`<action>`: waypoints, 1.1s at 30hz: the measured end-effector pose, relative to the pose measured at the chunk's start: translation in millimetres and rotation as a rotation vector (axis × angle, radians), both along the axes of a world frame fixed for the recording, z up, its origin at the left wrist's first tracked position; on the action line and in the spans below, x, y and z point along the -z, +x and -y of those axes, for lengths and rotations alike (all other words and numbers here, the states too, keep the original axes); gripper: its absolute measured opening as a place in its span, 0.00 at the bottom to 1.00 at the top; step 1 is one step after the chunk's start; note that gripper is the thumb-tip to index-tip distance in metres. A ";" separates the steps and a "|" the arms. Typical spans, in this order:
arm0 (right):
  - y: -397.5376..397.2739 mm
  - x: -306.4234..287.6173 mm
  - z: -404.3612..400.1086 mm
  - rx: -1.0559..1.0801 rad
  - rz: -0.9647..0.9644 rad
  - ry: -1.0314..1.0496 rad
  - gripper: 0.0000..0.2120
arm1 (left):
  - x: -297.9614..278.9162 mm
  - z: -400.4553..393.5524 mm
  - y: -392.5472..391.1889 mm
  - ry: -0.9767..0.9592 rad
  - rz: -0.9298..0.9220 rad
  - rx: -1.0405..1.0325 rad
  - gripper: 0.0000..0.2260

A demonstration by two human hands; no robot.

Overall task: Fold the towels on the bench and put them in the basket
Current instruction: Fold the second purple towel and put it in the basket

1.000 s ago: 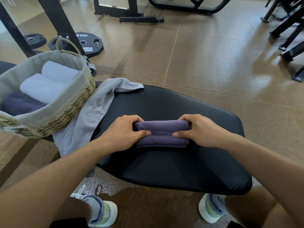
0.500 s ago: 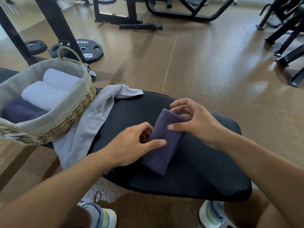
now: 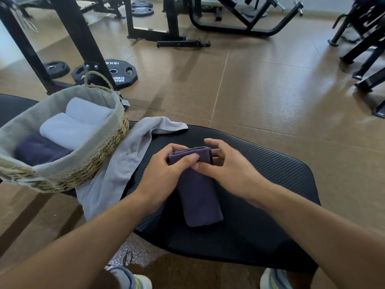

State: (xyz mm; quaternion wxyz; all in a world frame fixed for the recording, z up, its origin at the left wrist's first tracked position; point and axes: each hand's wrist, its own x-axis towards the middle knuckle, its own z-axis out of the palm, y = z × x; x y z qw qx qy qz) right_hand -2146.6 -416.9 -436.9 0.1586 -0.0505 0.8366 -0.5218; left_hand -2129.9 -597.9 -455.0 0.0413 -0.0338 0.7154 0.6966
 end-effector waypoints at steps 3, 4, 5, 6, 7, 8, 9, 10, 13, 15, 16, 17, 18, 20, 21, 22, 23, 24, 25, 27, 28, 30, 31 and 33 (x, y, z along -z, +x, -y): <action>4.6 3.0 9.3 0.032 -0.030 -0.016 0.35 | 1.2 2.1 -1.3 0.087 0.017 -0.043 0.11; 7.1 3.8 12.0 0.058 -0.039 -0.030 0.35 | 1.9 2.9 -1.7 0.096 0.014 -0.050 0.10; 9.4 4.2 14.7 0.092 -0.056 -0.044 0.34 | 2.9 3.7 -2.1 0.103 0.013 -0.056 0.10; 11.7 4.3 17.1 0.130 -0.083 -0.060 0.32 | 2.9 4.2 -2.0 0.115 0.015 -0.059 0.11; 13.0 5.0 18.7 0.163 -0.113 -0.077 0.30 | 2.8 4.2 -2.3 0.134 0.024 -0.063 0.13; 14.0 5.7 19.7 0.184 -0.143 -0.098 0.26 | 1.9 3.7 -2.5 0.167 0.041 -0.066 0.17; 14.3 6.5 20.4 0.191 -0.163 -0.116 0.21 | 0.3 2.6 -2.3 0.214 0.066 -0.072 0.21; 14.8 7.0 20.9 0.186 -0.166 -0.126 0.18 | -2.0 1.6 -2.0 0.271 0.094 -0.076 0.25; 16.4 9.2 21.2 0.127 -0.182 -0.057 0.18 | -8.0 -1.4 0.1 0.361 0.180 -0.063 0.29; 18.5 10.1 21.8 0.077 -0.181 -0.006 0.21 | -7.0 -0.7 1.5 0.349 0.204 -0.045 0.29; 19.9 9.5 22.2 0.054 -0.177 0.014 0.22 | -5.2 0.3 1.3 0.320 0.202 -0.038 0.28; 20.7 9.2 22.8 0.032 -0.181 0.033 0.23 | -3.1 1.6 0.1 0.281 0.193 -0.035 0.26; 21.7 9.1 23.4 0.013 -0.186 0.050 0.23 | -1.6 3.6 -0.9 0.235 0.178 -0.034 0.24; 22.3 9.5 24.1 -0.011 -0.189 0.066 0.23 | 0.9 7.9 -3.6 0.148 0.138 -0.022 0.18; 22.0 9.8 24.2 -0.017 -0.183 0.064 0.23 | 1.3 9.6 -4.7 0.109 0.121 -0.007 0.16; 21.5 10.3 24.0 -0.024 -0.176 0.062 0.23 | 0.9 11.4 -4.8 0.075 0.110 0.009 0.14; 21.1 11.6 24.1 -0.030 -0.170 0.064 0.24 | 1.0 12.9 -4.6 0.052 0.102 0.022 0.15; 20.7 13.0 24.4 -0.037 -0.165 0.070 0.24 | 0.7 14.0 -4.1 0.033 0.094 0.025 0.17; 20.2 14.8 24.8 -0.046 -0.162 0.081 0.25 | 0.2 15.0 -4.0 0.006 0.078 0.013 0.21; 19.0 18.1 26.4 -0.067 -0.162 0.111 0.25 | -1.2 16.0 -4.2 -0.098 0.030 -0.030 0.24; 17.9 19.5 27.3 -0.078 -0.164 0.127 0.25 | -1.8 16.2 -4.0 -0.161 0.001 -0.050 0.21; 16.0 21.3 28.8 -0.097 -0.168 0.150 0.26 | -2.8 15.1 -4.1 -0.245 -0.044 -0.092 0.15; 15.5 22.5 29.3 -0.105 -0.176 0.158 0.26 | -1.1 15.4 -4.3 -0.262 -0.062 -0.110 0.13; 16.7 25.1 30.4 -0.123 -0.206 0.174 0.25 | 6.3 19.4 -3.5 -0.278 -0.101 -0.150 0.09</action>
